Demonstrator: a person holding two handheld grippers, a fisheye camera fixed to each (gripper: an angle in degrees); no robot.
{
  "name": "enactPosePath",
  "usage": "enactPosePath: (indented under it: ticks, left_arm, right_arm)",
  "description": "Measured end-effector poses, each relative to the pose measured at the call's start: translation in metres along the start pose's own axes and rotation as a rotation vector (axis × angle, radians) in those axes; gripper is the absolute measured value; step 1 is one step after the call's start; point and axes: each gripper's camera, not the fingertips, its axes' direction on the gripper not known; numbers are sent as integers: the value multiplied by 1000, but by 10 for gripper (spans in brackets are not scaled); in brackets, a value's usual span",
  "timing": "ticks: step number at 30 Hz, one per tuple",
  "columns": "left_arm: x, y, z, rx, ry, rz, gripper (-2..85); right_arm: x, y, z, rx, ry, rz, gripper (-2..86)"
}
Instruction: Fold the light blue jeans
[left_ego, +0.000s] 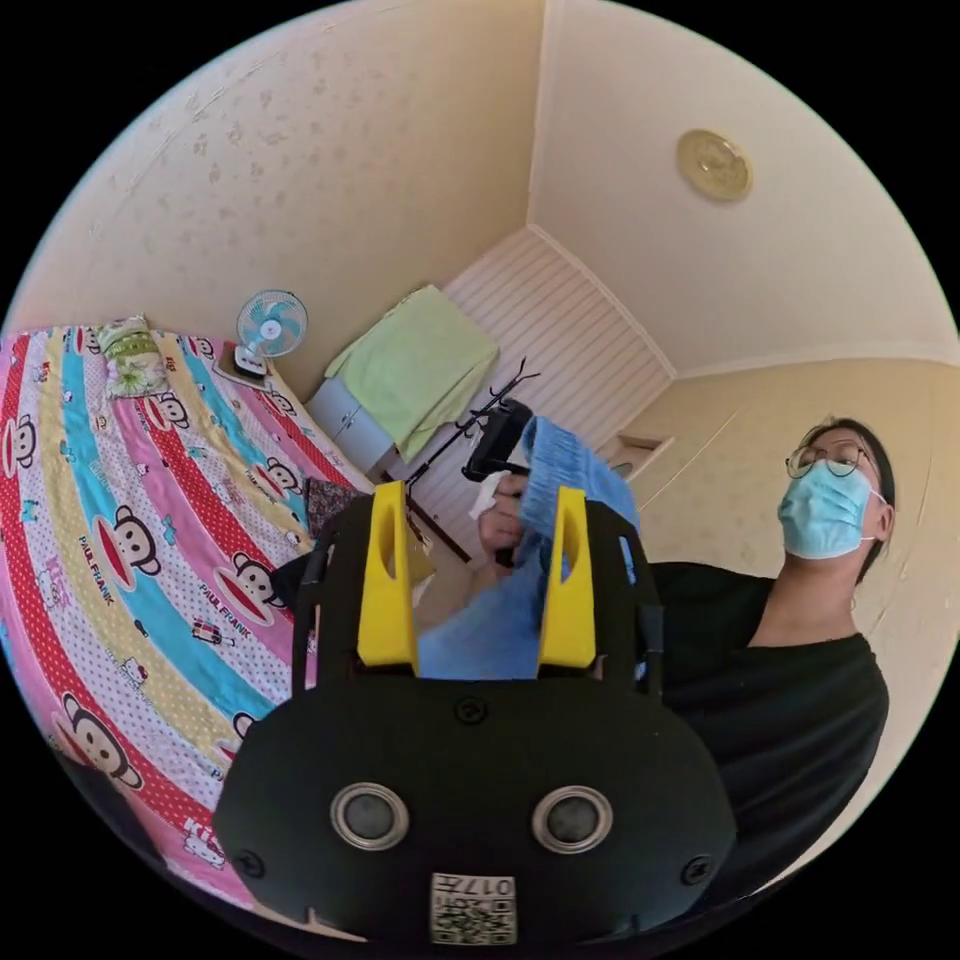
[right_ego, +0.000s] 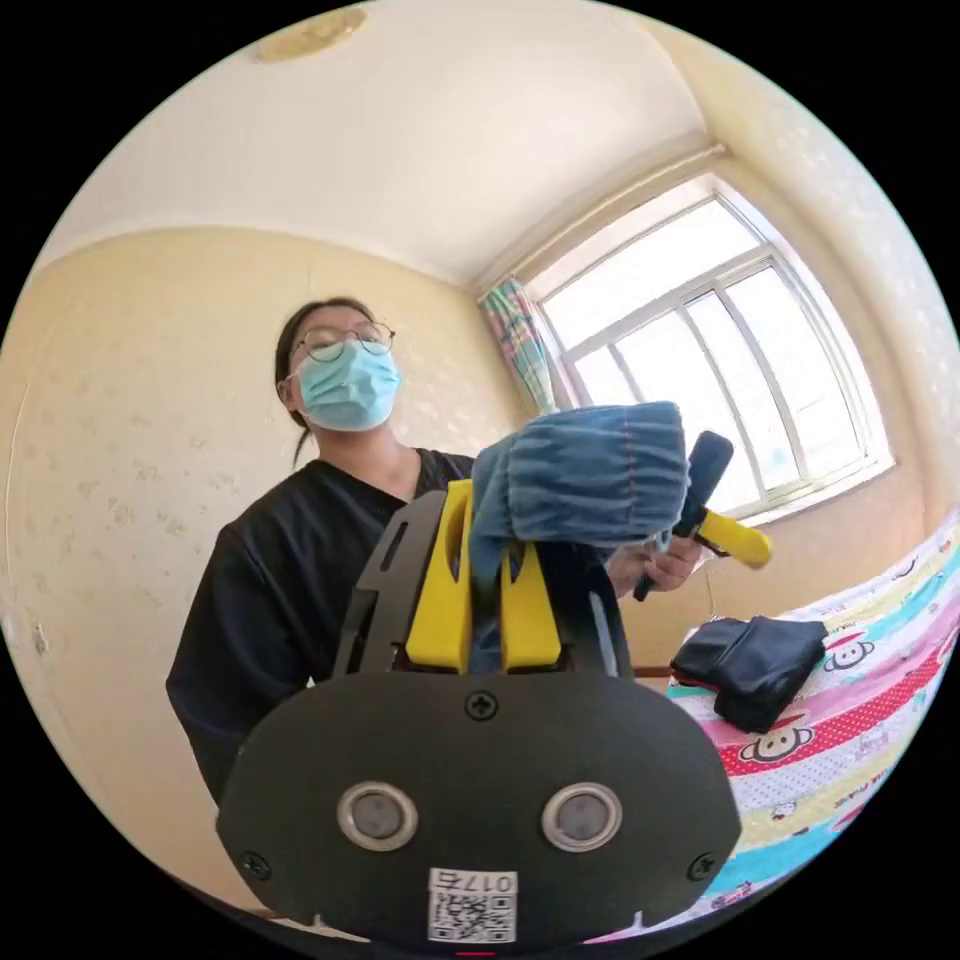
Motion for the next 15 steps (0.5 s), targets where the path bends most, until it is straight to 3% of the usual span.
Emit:
enactPosePath:
  ticks: [2,5,10,15]
  left_arm:
    - [-15,-2,19,-74,202,-71,191]
    - [-38,13,6,88,484,-114,189]
    - [-45,26,-18,167,442,-219,214]
    - [-36,13,35,32,736,-297,232]
  right_arm:
    - [-2,-8,17,-17,50,-8,-1]
    - [-12,-10,30,27,49,-115,-2]
    - [-21,-19,41,121,45,-234,0]
    - [-4,-39,75,61,75,-228,1]
